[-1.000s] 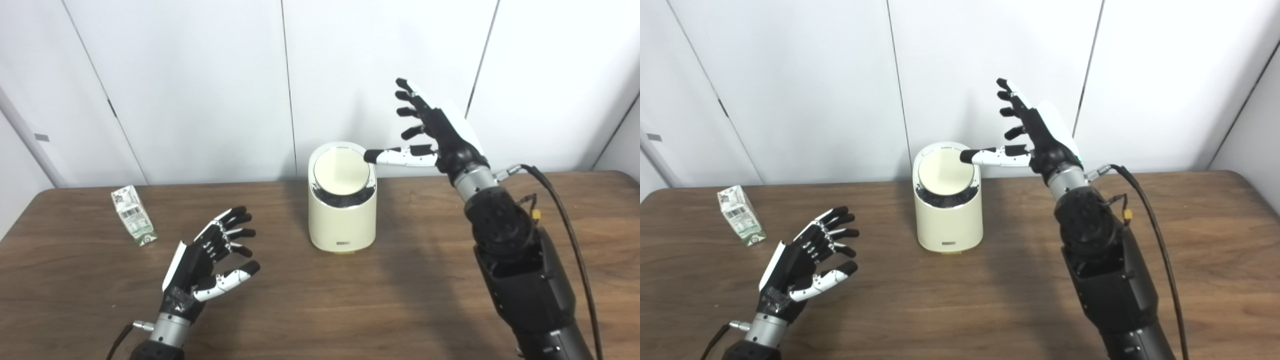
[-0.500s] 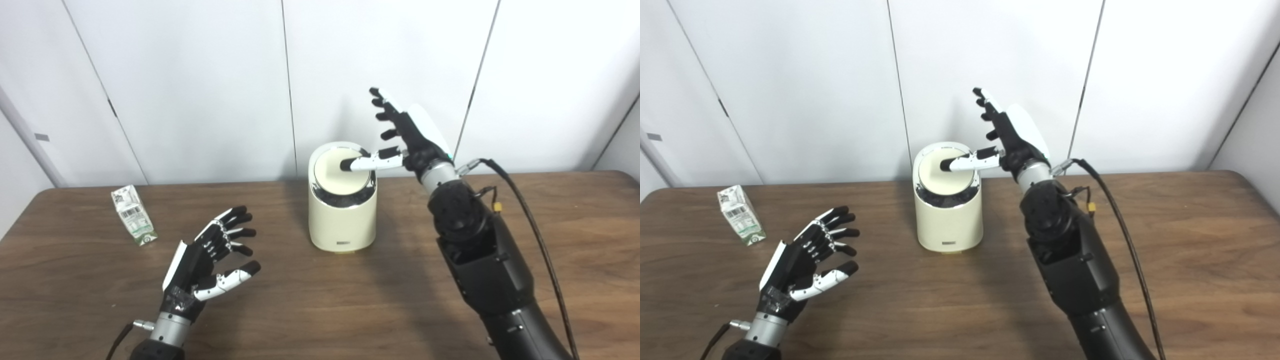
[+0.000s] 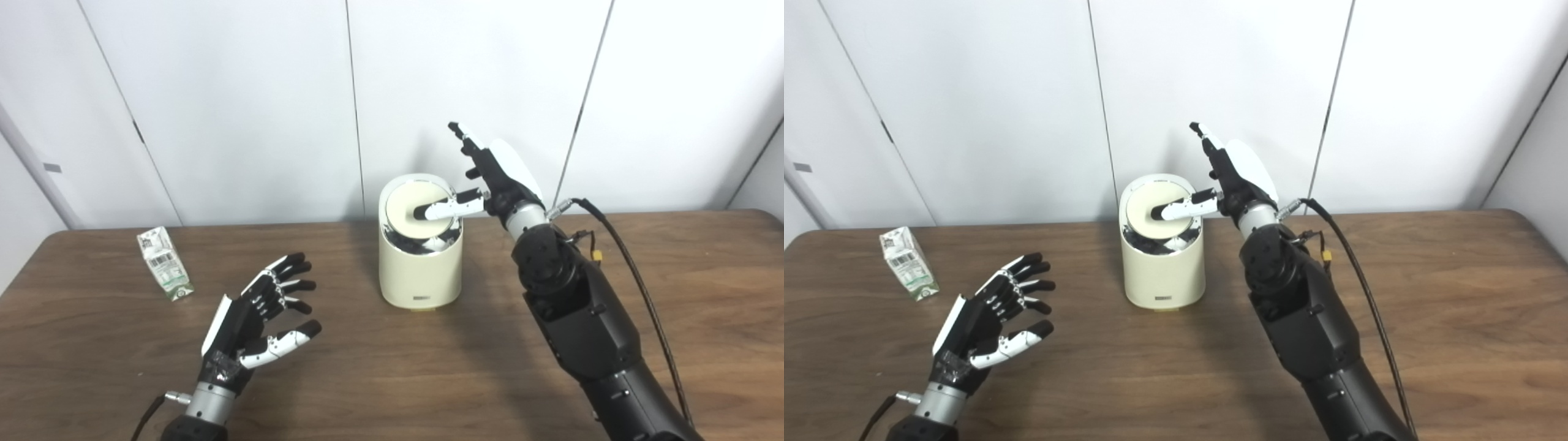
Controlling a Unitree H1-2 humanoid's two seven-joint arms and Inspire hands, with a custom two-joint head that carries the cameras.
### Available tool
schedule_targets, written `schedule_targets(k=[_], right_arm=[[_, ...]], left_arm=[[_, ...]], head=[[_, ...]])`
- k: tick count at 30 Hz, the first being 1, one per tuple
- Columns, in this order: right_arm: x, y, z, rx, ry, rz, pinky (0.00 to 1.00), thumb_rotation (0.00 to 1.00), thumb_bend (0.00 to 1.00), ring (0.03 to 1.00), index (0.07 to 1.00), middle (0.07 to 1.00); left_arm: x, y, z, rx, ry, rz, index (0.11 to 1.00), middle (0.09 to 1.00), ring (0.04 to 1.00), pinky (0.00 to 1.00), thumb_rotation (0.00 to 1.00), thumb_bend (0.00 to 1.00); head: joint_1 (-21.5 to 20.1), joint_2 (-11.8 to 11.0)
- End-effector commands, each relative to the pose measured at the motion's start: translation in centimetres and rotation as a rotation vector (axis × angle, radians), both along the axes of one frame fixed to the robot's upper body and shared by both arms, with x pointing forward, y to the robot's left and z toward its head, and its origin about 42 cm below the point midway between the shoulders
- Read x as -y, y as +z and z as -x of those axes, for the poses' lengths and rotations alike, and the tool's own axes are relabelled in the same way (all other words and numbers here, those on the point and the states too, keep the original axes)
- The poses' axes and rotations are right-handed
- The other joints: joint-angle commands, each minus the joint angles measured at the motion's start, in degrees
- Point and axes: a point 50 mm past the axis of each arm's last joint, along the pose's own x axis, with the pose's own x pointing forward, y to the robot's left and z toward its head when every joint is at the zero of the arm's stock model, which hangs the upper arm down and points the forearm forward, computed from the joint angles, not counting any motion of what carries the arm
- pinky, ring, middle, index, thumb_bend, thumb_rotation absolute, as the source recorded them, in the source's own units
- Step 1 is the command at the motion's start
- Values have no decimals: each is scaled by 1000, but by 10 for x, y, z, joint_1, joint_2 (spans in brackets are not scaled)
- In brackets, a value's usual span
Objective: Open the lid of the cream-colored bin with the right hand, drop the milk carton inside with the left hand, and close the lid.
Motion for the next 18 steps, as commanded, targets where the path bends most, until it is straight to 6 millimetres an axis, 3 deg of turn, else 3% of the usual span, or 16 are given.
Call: schedule_targets(k=[1,18], right_arm=[[-2,31,-5,104,6,20,740,247,876,899,970,961],[7,17,-5,110,16,140,711,171,936,868,947,921]], left_arm=[[7,-12,7,-33,-6,28,874,837,747,576,177,722],[11,-10,7,-36,-3,30,870,835,741,569,142,706]], head=[[1,1],[3,12]])
